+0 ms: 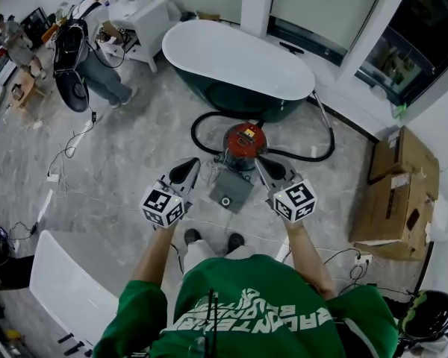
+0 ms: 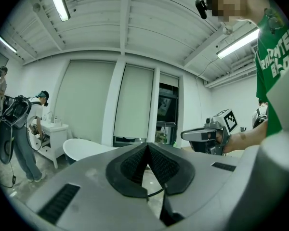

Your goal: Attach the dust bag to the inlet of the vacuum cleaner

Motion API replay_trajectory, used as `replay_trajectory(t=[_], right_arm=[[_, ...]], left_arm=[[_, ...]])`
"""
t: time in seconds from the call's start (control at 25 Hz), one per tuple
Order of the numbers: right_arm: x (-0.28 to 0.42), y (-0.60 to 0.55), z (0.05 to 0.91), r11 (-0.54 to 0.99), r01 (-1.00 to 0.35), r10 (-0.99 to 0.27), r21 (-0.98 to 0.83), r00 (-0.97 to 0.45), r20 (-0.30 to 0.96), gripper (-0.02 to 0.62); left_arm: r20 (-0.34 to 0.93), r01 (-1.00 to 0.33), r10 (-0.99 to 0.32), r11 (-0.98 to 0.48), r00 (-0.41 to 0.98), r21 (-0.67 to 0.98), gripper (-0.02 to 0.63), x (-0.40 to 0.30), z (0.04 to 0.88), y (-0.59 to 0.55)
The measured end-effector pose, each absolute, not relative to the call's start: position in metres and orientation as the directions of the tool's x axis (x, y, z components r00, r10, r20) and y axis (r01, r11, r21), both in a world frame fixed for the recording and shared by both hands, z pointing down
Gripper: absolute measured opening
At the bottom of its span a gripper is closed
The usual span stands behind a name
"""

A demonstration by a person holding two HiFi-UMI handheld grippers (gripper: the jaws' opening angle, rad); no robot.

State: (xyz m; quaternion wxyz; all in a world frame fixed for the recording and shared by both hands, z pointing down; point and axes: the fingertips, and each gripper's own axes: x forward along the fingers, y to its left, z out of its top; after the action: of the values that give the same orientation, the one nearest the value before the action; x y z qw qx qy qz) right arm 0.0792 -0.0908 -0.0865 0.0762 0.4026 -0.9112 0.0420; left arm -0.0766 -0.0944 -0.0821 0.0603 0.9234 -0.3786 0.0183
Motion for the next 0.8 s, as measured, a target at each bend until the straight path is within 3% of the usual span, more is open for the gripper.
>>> replay_trajectory(t=[0.8], right_arm=[[0.086, -0.17, -0.013, 0.59, -0.806, -0.768, -0.047, -0.578, 0.275, 0.008]], left_arm=[[0.168, -0.553, -0.532, -0.825, 0.83, 0.118, 0.003, -0.051, -0.014, -0.189]])
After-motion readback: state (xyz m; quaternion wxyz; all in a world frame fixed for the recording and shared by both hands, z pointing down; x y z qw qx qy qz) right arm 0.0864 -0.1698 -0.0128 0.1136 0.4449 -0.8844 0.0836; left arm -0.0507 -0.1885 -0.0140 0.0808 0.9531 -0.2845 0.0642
